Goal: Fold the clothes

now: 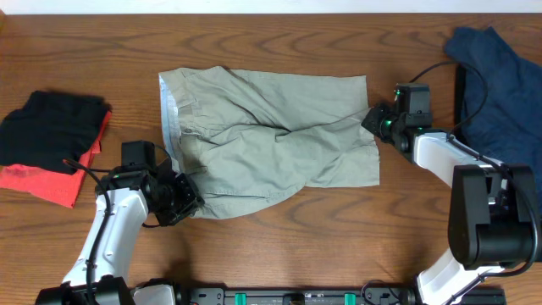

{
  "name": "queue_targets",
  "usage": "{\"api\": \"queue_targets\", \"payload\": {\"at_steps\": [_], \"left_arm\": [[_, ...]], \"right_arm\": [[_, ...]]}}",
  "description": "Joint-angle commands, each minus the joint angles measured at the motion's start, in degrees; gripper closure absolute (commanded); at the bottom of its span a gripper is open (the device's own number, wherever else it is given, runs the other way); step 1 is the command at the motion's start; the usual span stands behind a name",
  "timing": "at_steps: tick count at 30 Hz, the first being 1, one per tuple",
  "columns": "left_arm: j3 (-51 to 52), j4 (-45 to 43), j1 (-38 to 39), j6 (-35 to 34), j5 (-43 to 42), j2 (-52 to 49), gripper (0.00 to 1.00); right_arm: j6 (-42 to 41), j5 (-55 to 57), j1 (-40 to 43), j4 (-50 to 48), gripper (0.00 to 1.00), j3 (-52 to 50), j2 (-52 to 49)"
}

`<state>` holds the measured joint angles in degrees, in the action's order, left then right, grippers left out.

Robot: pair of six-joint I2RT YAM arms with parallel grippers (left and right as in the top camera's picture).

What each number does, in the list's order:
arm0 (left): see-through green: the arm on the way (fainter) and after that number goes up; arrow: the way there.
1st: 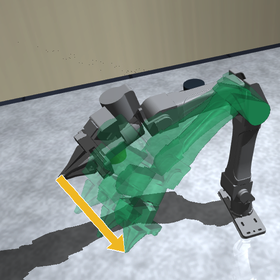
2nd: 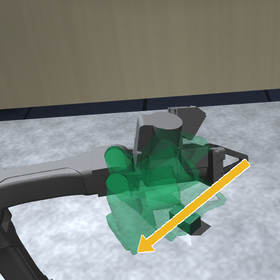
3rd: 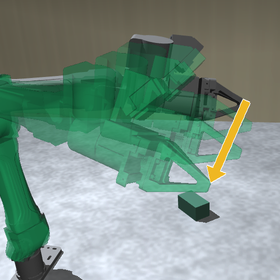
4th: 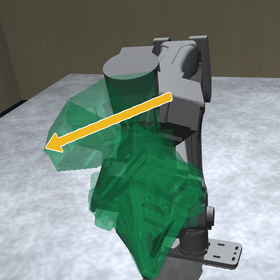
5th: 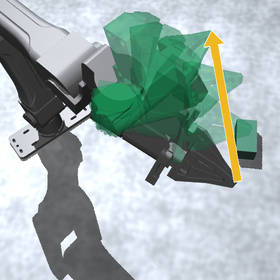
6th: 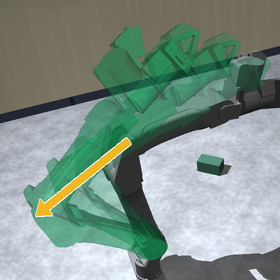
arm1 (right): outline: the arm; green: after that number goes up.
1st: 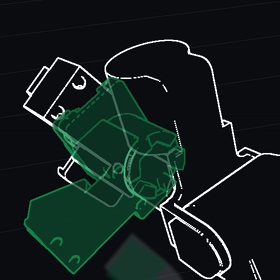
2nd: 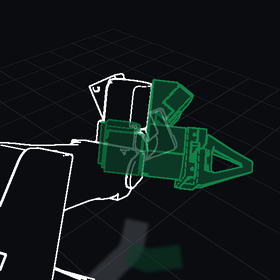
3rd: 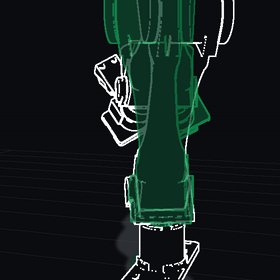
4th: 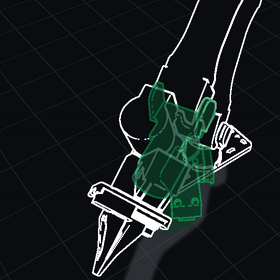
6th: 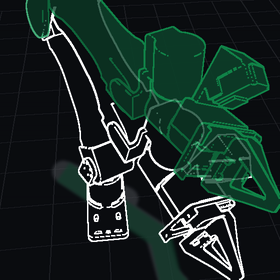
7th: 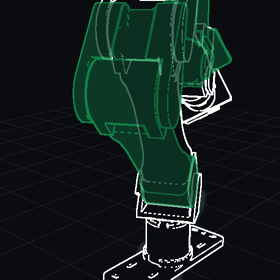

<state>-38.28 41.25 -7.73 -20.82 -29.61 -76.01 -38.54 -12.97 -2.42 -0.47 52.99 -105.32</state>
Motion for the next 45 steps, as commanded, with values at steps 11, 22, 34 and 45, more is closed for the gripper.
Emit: {"api": "queue_targets", "payload": {"at_steps": [11, 22, 34, 45], "left_arm": [[-11.74, 4.92, -0.35, 4.74, 0.70, 2.47, 0.94], [-14.32, 15.39, -0.33, 4.72, 0.04, 12.87, 0.94], [-12.41, 29.92, -0.20, 2.56, -2.58, 19.78, 0.40], [-4.55, 29.11, -0.17, -14.08, -10.16, 19.45, 0.36]], "right_arm": [[11.98, 3.26, 8.11, 18.73, 0.99, 0.26, 23.76], [18.56, 7.21, 12.22, 32.50, 0.99, 0.26, 46.21], [18.95, 16.00, 12.22, 47.01, 0.99, 0.24, 46.64], [18.93, 15.96, 12.22, 48.26, 0.96, 0.24, 45.88]]}}
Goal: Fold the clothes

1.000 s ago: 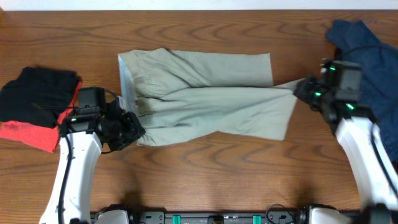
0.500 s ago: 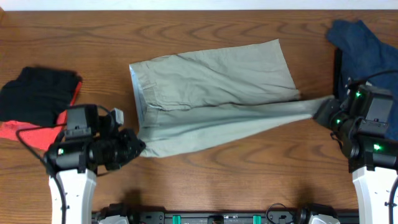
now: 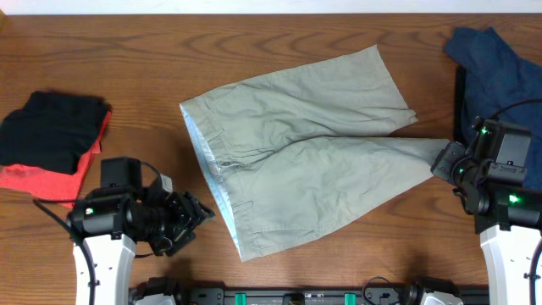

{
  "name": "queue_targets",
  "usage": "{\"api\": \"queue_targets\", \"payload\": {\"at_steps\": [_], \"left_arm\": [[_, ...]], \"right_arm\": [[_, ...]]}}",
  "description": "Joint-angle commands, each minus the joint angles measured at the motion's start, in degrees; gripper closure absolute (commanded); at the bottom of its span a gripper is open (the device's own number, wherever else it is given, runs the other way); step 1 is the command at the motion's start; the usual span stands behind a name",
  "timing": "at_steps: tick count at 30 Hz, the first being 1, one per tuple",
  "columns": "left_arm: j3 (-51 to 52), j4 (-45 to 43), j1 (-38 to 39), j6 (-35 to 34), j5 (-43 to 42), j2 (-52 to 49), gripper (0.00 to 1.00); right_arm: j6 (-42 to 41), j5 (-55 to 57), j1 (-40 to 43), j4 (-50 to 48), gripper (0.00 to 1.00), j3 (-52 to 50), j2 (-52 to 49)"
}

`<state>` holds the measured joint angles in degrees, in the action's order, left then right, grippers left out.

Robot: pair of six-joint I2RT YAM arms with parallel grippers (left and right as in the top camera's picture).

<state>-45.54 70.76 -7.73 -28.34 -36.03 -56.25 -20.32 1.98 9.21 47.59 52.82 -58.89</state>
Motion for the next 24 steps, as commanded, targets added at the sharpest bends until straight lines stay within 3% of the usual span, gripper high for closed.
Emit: {"api": "queue_targets", "payload": {"at_steps": [1, 6, 13, 24], "left_arm": [[4.22, -1.53, -0.15, -7.41, -4.33, -0.33, 0.36], [12.74, -9.35, 2.29, -12.92, -4.55, -0.33, 0.37], [20.85, -24.72, 11.30, -16.85, -4.46, -2.23, 0.45], [21.11, -34.10, 26.49, -38.16, -1.86, -11.10, 0.43]], "right_arm": [[0.68, 0.98, 0.57, 0.20, 0.96, 0.42, -0.79], [0.68, -0.09, 0.57, 0.20, 0.96, 0.42, -2.03], [0.68, -0.50, 0.52, 0.13, 0.94, 0.42, -3.37], [0.68, -0.50, 0.52, 0.17, 0.91, 0.42, -3.37]]}}
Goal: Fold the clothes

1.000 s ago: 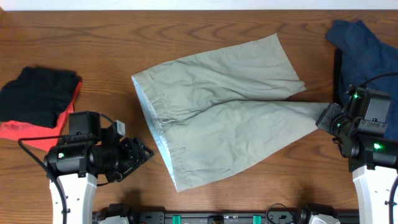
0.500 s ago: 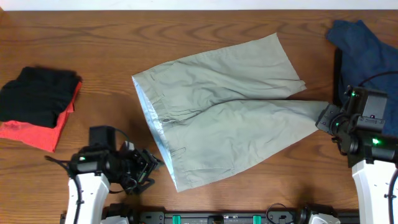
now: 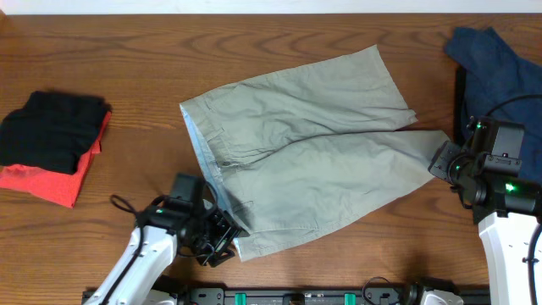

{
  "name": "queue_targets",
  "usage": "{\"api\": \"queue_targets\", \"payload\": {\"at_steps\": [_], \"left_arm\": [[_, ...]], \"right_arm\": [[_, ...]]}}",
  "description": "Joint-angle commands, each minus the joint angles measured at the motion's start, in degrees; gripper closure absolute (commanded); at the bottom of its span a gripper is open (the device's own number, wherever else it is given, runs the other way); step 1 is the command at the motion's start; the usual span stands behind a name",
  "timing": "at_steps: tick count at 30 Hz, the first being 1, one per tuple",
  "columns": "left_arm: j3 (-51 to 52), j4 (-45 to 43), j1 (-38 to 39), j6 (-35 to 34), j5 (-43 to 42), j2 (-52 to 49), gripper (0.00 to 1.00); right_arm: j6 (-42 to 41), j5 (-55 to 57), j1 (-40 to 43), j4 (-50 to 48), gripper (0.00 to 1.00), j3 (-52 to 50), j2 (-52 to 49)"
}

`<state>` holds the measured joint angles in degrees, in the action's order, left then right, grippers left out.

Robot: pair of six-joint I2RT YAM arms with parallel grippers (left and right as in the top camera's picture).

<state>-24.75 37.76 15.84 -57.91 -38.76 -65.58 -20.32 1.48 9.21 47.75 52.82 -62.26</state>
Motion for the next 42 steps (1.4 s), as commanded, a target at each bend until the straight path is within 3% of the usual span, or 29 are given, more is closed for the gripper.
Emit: {"api": "queue_targets", "payload": {"at_steps": [1, 11, 18, 19, 25, 32, 36, 42], "left_arm": [[0.33, -2.12, 3.98, -9.79, 0.94, -2.51, 0.43], [0.33, -6.45, 11.02, -20.44, 5.35, -11.04, 0.39], [0.33, -9.01, 12.22, -21.31, 5.70, -12.66, 0.36], [0.33, -9.18, 12.22, -21.27, 6.93, -12.66, 0.38], [0.31, -9.20, 11.39, -19.69, 17.79, -12.63, 0.94], [-1.90, -10.03, -1.11, -8.26, 26.27, -12.59, 0.94], [-3.63, -10.03, -9.46, -1.95, 26.45, -12.59, 0.94], [-3.63, -7.02, -18.05, 2.67, 26.18, -12.59, 0.94]], "right_arm": [[0.68, 0.00, 0.52, 0.04, 0.91, 0.42, 0.00], [0.72, 0.02, 0.52, 0.04, 0.88, 0.42, 0.00], [0.70, 0.02, 0.52, 0.13, 0.86, 0.42, 0.00], [0.70, 0.02, 0.52, 0.28, 0.86, 0.42, 0.00], [0.74, 0.04, 0.55, 0.90, 0.84, 0.42, 0.00], [0.20, -0.04, 0.52, 6.78, 0.80, 0.15, -0.15], [-3.30, -0.02, 0.52, 9.16, 0.71, -2.56, -0.85], [-10.01, -1.36, 0.52, 6.67, 0.66, -11.02, -2.29]]}}
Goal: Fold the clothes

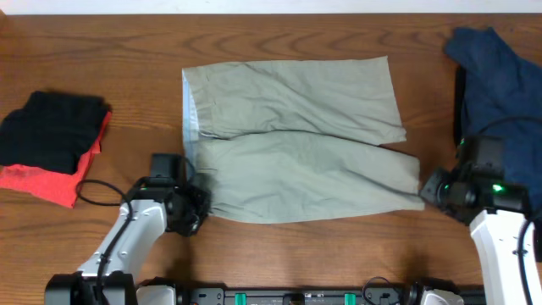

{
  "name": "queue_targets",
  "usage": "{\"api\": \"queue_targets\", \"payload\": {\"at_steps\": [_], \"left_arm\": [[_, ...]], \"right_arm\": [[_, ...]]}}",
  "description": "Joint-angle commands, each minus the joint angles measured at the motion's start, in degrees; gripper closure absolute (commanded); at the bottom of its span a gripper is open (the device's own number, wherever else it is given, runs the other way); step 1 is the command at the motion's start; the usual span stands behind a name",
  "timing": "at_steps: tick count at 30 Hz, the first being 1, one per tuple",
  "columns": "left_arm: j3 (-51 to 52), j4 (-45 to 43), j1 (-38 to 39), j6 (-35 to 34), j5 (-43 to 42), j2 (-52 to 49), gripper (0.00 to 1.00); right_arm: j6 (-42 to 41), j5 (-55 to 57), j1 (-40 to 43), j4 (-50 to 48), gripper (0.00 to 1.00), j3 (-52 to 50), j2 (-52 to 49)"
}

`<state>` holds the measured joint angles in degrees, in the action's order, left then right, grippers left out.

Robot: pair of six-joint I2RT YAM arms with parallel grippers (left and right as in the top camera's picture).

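Grey-green shorts lie spread flat in the middle of the table, with the waistband on the left and both legs pointing right. My left gripper sits at the near-left corner of the waistband and looks shut on the cloth. At the hem of the nearer leg, on the right, my right gripper looks shut on that hem. The fingertips of both are small in the overhead view.
A folded black garment lies on a red one at the far left. A dark blue garment is heaped at the far right, just behind my right arm. The wooden table shows around the shorts.
My left gripper has gone from the waistband's near corner close to the front edge to a place further left and back. The shorts, slanted then, now lie square. The right gripper moved slightly nearer with the leg hem.
At first the shorts lay rumpled, with a gripper at each side. Then they lay spread but slanted, the right gripper on the leg hem and the left apart from the cloth. Then the left was at the waistband's near corner; now the shorts lie squared.
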<state>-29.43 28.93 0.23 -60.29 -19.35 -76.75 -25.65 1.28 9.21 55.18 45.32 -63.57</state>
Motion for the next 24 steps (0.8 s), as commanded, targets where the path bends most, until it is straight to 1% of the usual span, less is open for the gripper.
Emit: {"api": "queue_targets", "payload": {"at_steps": [1, 7, 15, 16, 18, 19, 20, 24], "left_arm": [[1.05, 2.47, -2.71, 5.90, 6.78, -1.42, 0.94], [1.07, 6.43, -2.62, 6.95, 6.80, -1.42, 0.94], [1.07, 7.26, -2.62, 7.78, 6.78, -1.42, 0.94], [1.07, 7.37, -2.62, 8.24, 6.78, -1.42, 0.94], [1.07, 7.96, -2.62, 9.05, 6.80, -1.42, 0.94], [1.07, 8.15, -2.62, 9.38, 6.82, -1.42, 0.94], [1.07, 8.22, -2.62, 9.79, 6.82, -1.42, 0.93], [1.05, 8.50, -2.62, 12.70, 6.80, -1.33, 0.94]], "right_arm": [[-4.79, -2.67, 0.52, -1.79, 0.66, -5.05, -1.31], [-6.08, -10.12, 0.52, -8.13, 0.62, -12.28, -3.28], [-7.65, -10.10, 0.52, -16.98, 0.61, -17.29, -3.96], [-8.22, -10.08, 0.52, -18.10, 0.63, -17.86, -3.96], [-8.20, -10.10, 0.52, -20.28, 0.77, -19.04, -3.96], [-8.20, -10.10, 0.52, -21.31, 0.90, -19.69, -3.96], [-8.22, -10.10, 0.52, -22.01, 0.99, -20.22, -3.96], [-8.09, -10.40, 0.52, -23.06, 0.99, -21.09, -3.93]]}}
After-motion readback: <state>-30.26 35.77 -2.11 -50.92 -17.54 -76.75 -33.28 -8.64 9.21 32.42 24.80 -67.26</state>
